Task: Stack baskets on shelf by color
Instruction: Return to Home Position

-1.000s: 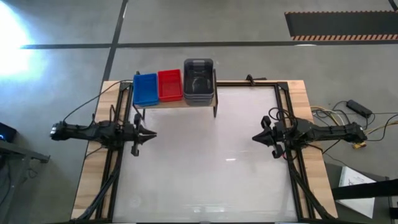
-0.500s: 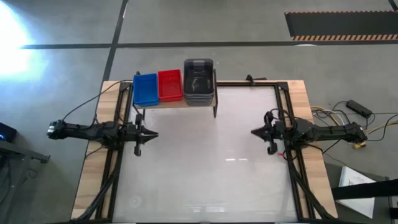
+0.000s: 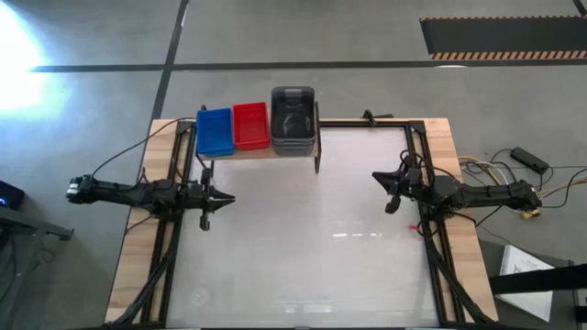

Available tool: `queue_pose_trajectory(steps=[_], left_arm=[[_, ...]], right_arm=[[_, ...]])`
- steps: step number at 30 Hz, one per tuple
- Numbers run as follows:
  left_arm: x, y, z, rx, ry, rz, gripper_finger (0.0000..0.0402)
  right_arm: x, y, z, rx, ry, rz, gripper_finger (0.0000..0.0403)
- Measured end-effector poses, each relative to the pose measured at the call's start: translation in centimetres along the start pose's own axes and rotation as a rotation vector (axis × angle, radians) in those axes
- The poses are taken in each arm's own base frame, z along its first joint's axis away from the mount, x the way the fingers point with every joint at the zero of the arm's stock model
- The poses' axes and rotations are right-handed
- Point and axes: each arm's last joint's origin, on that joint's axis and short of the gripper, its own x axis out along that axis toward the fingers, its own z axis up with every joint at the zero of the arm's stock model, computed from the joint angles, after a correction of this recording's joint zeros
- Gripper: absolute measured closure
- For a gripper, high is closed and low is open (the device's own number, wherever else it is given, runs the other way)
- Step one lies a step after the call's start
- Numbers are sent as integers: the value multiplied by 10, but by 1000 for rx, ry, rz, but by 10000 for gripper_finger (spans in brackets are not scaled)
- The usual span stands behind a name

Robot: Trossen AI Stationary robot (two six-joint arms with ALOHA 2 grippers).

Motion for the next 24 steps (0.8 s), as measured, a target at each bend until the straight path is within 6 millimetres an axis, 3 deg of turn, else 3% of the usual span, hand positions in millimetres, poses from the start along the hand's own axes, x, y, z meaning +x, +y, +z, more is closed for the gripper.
queue_pose_trajectory(steps=[18, 24], left_arm=[[1, 0, -1, 3, 17, -4, 379], [2, 0, -2, 4, 23, -4, 379]], right_arm=[[0, 0, 0, 35, 0, 8, 394], [-2, 5, -2, 125, 40, 220, 394]])
